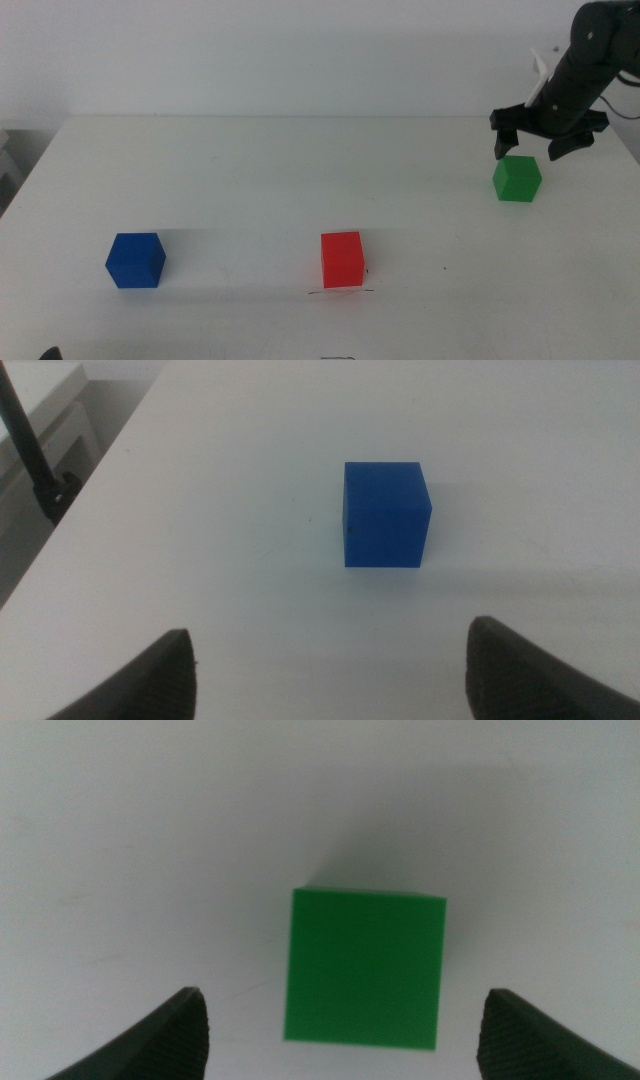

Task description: Stack red cubes first, then green, then blue cubes in a specific spot.

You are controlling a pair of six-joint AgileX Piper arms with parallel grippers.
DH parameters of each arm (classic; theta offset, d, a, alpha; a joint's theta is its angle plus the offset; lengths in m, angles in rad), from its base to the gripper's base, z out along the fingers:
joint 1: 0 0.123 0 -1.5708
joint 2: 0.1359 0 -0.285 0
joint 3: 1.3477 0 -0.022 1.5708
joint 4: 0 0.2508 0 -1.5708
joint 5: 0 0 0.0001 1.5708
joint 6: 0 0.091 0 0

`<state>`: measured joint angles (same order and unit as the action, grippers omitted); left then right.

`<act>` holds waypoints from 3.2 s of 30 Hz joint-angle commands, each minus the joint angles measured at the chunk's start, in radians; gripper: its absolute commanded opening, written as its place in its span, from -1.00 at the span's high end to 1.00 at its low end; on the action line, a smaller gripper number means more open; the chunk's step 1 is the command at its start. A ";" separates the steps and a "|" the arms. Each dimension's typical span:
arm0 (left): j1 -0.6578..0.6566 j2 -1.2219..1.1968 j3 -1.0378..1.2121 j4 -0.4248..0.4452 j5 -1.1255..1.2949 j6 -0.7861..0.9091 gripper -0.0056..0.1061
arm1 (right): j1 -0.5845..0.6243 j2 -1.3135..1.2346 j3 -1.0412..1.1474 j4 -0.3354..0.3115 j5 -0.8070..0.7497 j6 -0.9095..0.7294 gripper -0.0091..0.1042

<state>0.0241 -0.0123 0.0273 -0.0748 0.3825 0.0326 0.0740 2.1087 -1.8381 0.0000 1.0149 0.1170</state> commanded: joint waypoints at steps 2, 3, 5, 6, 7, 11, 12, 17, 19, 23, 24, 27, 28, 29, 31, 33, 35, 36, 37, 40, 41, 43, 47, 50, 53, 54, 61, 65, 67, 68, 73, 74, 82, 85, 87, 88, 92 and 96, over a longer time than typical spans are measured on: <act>-0.004 -0.025 -0.002 -0.015 -0.076 -0.002 -0.73 | -0.009 -0.041 -0.035 -0.026 -0.045 -0.011 -0.58; -0.004 -0.025 -0.002 -0.015 -0.076 -0.002 -0.73 | -0.009 -0.036 -0.035 -0.026 -0.048 -0.011 -0.58; -0.004 -0.025 -0.002 -0.015 -0.076 -0.002 -0.73 | -0.009 -0.025 -0.035 -0.027 -0.050 -0.012 -0.58; -0.004 -0.025 -0.002 -0.015 -0.076 -0.002 -0.73 | -0.009 -0.020 -0.035 -0.028 -0.052 -0.012 -0.58; -0.004 -0.025 -0.002 -0.015 -0.076 -0.002 -0.73 | -0.009 -0.012 -0.035 -0.028 -0.055 -0.012 -0.58; -0.004 -0.025 -0.002 -0.015 -0.076 -0.002 -0.73 | -0.009 0.008 -0.035 -0.028 -0.068 -0.011 -0.58; -0.004 -0.025 -0.002 -0.015 -0.076 -0.002 -0.73 | -0.009 0.017 -0.035 -0.028 -0.068 -0.011 -0.58; -0.004 -0.025 -0.002 -0.015 -0.076 -0.002 -0.73 | -0.009 0.037 -0.035 -0.033 -0.074 -0.011 -0.50; -0.004 -0.025 -0.002 -0.015 -0.076 -0.002 -0.73 | -0.009 0.042 -0.035 -0.032 -0.083 -0.011 -0.41; -0.004 -0.025 -0.002 -0.015 -0.076 -0.002 -0.73 | -0.009 0.049 -0.035 -0.033 -0.094 -0.011 -0.07; -0.004 -0.025 -0.002 -0.015 -0.076 -0.002 -0.73 | -0.009 0.049 -0.035 -0.040 -0.093 -0.011 0.05; -0.004 -0.025 -0.002 -0.015 -0.076 -0.002 -0.73 | -0.009 0.049 -0.035 -0.047 -0.092 -0.009 0.39; -0.004 -0.025 -0.002 -0.015 -0.076 -0.002 -0.73 | -0.009 0.044 -0.035 -0.059 -0.081 -0.009 0.87; -0.004 -0.025 -0.002 -0.015 -0.076 -0.002 -0.73 | -0.009 0.044 -0.035 -0.059 -0.081 -0.009 0.87; -0.004 -0.025 -0.002 -0.015 -0.076 -0.002 -0.73 | -0.009 0.032 -0.032 -0.062 -0.063 -0.009 0.86; -0.004 -0.025 -0.002 -0.015 -0.076 -0.002 -0.73 | -0.007 0.009 -0.015 -0.062 -0.056 -0.009 0.86; -0.004 -0.025 -0.002 -0.015 -0.076 -0.002 -0.73 | 0.004 -0.064 0.065 -0.063 -0.071 0.000 0.86; -0.004 -0.025 -0.002 -0.015 -0.076 -0.002 -0.73 | 0.012 -0.112 0.121 -0.067 -0.092 0.013 0.86; -0.004 -0.025 -0.002 -0.015 -0.076 -0.002 -0.73 | 0.020 -0.166 0.189 -0.072 -0.121 0.031 0.86; -0.004 -0.025 -0.002 -0.015 -0.076 -0.002 -0.73 | 0.055 -0.340 0.374 -0.077 -0.198 0.093 0.86; -0.004 -0.025 -0.002 -0.015 -0.076 -0.002 -0.73 | 0.065 -0.390 0.424 -0.077 -0.218 0.109 0.86; -0.004 -0.025 -0.002 -0.015 -0.076 -0.002 -0.73 | 0.101 -0.505 0.533 -0.082 -0.245 0.158 0.86; -0.004 -0.025 -0.002 -0.015 -0.076 -0.002 -0.73 | 0.174 -0.664 0.615 -0.097 -0.197 0.306 0.86; -0.004 -0.025 -0.002 -0.015 -0.076 -0.002 -0.73 | 0.225 -0.713 0.616 -0.132 -0.125 0.370 0.86; -0.004 -0.025 -0.002 -0.015 -0.076 -0.002 -0.73 | 0.282 -0.721 0.600 -0.151 -0.052 0.420 0.86; -0.004 -0.025 -0.002 -0.015 -0.076 -0.002 -0.73 | 0.301 -0.717 0.595 -0.154 -0.035 0.433 0.86; -0.004 -0.025 -0.002 -0.015 -0.076 -0.002 -0.73 | 0.400 -0.680 0.539 -0.197 0.006 0.521 0.86; -0.004 -0.025 -0.002 -0.015 -0.076 -0.002 -0.73 | 0.491 -0.595 0.446 -0.253 0.082 0.608 0.86; -0.004 -0.025 -0.002 -0.015 -0.076 -0.002 -0.73 | 0.534 -0.535 0.379 -0.271 0.110 0.628 0.86; -0.004 -0.025 -0.002 -0.015 -0.076 -0.002 -0.73 | 0.557 -0.501 0.343 -0.276 0.120 0.633 0.86; -0.004 -0.025 -0.002 -0.015 -0.076 -0.002 -0.73 | 0.654 -0.357 0.194 -0.276 0.146 0.651 0.86; -0.004 -0.025 -0.002 -0.015 -0.076 -0.002 -0.73 | 0.672 -0.327 0.155 -0.276 0.151 0.650 0.86; -0.004 -0.025 -0.002 -0.015 -0.076 -0.002 -0.73 | 0.730 -0.179 -0.024 -0.261 0.194 0.626 0.86; -0.004 -0.025 -0.002 -0.015 -0.076 -0.002 -0.73 | 0.730 -0.161 -0.031 -0.257 0.195 0.624 0.86; -0.004 -0.025 -0.002 -0.015 -0.076 -0.002 -0.73 | 0.729 -0.159 -0.031 -0.258 0.193 0.624 0.86; -0.004 -0.025 -0.002 -0.015 -0.076 -0.002 -0.73 | 0.729 -0.159 -0.031 -0.258 0.188 0.624 0.86; -0.004 -0.025 -0.002 -0.015 -0.076 -0.002 -0.73 | 0.729 -0.158 -0.031 -0.253 0.174 0.624 0.86; -0.004 -0.025 -0.002 -0.015 -0.076 -0.002 -0.73 | 0.729 -0.134 -0.031 -0.242 0.171 0.620 0.86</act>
<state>0.0241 -0.0123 0.0273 -0.0748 0.3816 0.0326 0.8033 2.0297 -1.8371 -0.2189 1.2029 0.7461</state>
